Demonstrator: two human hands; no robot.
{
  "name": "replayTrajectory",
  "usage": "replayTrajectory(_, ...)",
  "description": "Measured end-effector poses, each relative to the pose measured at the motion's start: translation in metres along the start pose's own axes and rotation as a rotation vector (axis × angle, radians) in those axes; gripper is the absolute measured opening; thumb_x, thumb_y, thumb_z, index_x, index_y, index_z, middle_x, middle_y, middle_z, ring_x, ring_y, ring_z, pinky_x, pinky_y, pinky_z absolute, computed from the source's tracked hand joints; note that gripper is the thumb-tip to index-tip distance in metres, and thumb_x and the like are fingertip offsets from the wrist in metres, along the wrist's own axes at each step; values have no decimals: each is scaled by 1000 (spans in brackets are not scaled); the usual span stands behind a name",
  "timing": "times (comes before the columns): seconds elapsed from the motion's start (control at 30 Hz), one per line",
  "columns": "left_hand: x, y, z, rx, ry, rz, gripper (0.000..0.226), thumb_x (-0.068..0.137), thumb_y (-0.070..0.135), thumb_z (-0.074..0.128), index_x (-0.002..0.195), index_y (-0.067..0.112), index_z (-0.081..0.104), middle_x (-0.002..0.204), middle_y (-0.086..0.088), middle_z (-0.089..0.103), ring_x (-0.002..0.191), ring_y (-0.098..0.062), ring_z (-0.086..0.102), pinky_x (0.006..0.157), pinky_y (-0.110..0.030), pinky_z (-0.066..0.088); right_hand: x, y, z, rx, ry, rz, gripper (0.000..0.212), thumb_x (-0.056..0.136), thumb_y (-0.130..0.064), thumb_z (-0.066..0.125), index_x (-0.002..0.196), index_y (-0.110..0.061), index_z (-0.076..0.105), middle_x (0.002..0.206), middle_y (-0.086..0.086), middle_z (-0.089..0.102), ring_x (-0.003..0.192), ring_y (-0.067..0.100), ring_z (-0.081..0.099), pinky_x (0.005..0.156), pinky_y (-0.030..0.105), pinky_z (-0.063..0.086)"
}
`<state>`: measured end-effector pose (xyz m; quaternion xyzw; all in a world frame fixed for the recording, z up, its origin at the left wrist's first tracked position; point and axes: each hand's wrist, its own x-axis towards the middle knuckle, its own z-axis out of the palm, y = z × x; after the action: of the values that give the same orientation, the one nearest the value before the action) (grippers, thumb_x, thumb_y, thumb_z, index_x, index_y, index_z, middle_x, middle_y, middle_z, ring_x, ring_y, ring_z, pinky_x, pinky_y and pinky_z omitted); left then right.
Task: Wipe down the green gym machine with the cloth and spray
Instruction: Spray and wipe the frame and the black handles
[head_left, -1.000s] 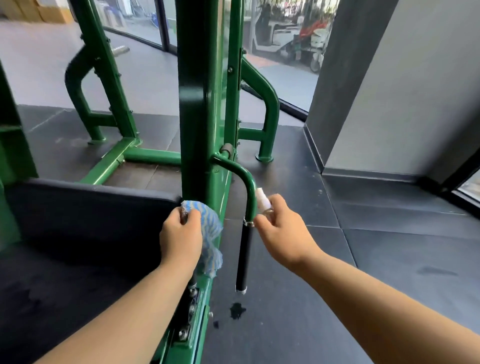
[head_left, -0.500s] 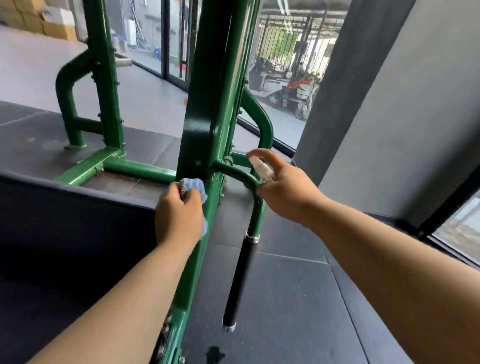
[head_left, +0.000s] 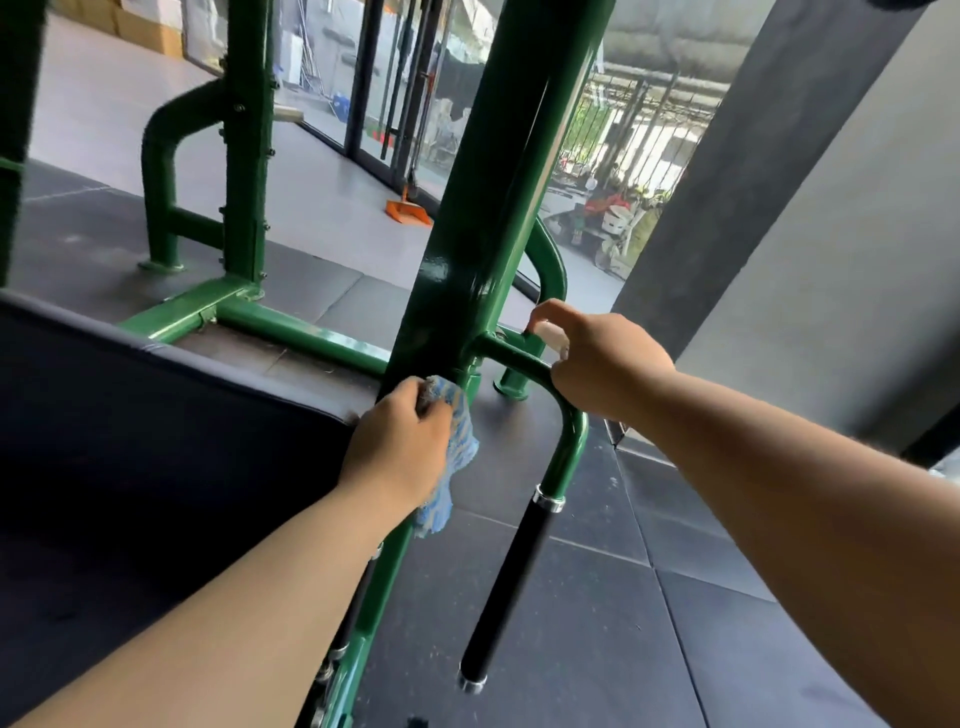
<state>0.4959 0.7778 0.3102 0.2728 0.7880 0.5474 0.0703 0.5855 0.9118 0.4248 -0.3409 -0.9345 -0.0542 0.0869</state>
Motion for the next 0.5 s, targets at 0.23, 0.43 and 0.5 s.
replayTrajectory(0.23, -15, 7, 13, -19, -102, 64, 14, 91, 25, 47, 85, 16, 56, 70, 0, 57, 64, -22, 50, 51, -29, 33, -33, 13, 12, 121, 81, 11, 55, 82, -11, 47, 124, -46, 43, 89, 7, 60, 66, 29, 56, 59, 33, 52)
replayTrajectory(0.43, -31, 8, 27, 31, -177, 38, 18, 92, 27, 46, 88, 15, 58, 78, -2, 61, 72, -22, 55, 58, -28, 38, -106, 28, 59, 346, 264, 98, 65, 84, -9, 48, 136, -46, 35, 82, 0, 51, 70, 27, 45, 61, 33, 38)
replayTrajectory(0.5, -33, 5, 32, 42, -193, 25, 18, 92, 27, 47, 87, 13, 58, 76, -2, 60, 74, -26, 54, 59, -31, 37, -125, 26, 77, 401, 263, 123, 63, 82, -10, 50, 131, -46, 38, 87, 0, 56, 71, 27, 45, 62, 32, 36)
